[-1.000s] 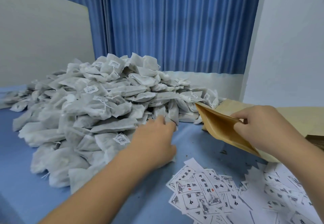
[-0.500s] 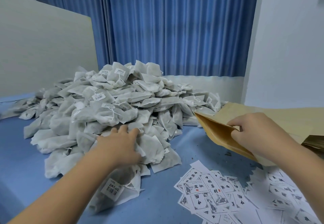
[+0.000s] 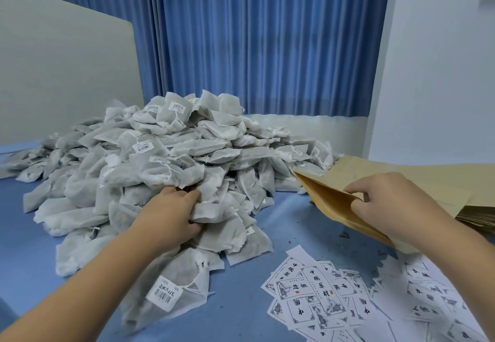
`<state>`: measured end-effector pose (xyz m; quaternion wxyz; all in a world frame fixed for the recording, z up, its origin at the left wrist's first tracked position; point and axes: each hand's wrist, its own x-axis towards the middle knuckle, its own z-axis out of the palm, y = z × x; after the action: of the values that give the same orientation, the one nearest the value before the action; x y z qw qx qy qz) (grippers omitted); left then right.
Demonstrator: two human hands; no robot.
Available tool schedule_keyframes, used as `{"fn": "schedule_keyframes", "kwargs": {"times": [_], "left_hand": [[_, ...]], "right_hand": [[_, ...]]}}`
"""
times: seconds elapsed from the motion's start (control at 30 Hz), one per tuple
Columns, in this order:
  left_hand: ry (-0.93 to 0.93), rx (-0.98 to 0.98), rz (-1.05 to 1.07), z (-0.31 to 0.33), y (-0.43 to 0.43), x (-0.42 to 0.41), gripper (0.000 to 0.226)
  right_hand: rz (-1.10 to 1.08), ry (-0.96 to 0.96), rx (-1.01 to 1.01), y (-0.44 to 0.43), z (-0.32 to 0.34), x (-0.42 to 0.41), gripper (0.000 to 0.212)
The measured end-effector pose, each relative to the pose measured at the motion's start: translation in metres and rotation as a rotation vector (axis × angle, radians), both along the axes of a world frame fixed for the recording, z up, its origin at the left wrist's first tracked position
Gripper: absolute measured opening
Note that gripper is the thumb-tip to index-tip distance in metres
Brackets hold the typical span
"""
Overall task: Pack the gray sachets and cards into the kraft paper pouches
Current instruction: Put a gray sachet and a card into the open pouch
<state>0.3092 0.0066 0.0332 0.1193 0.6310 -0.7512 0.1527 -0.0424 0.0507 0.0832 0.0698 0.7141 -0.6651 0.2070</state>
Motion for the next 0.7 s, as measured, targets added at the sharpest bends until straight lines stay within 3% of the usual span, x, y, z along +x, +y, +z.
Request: {"fn": "schedule_keyframes", "kwargs": {"times": [0.17,0.27,0.43,0.7], "left_hand": [[-0.104,-0.041,0.047,-0.002,-0.005,-0.013,0.064],[-0.040,0.014,0.008,-0.005,-0.006,-0.015,0.058],[0.003,-0.057,-0.114,-0.004,-0.001,-0.024,0.049],[0.204,-0.203,-0.368,0.008,0.017,-0.069,0.058]], "right_hand": [[0.014,0.003,0.001,-0.001,-0.001,-0.001,0.035],[0.008,-0.002,0.010,0.001,0.001,-0.002,0.034],[-0.005,-0.025,0.001,0.004,0.005,-0.003,0.030],[-0.010,-0.009,0.006,0.004,0.009,-0.008,0.028]]}}
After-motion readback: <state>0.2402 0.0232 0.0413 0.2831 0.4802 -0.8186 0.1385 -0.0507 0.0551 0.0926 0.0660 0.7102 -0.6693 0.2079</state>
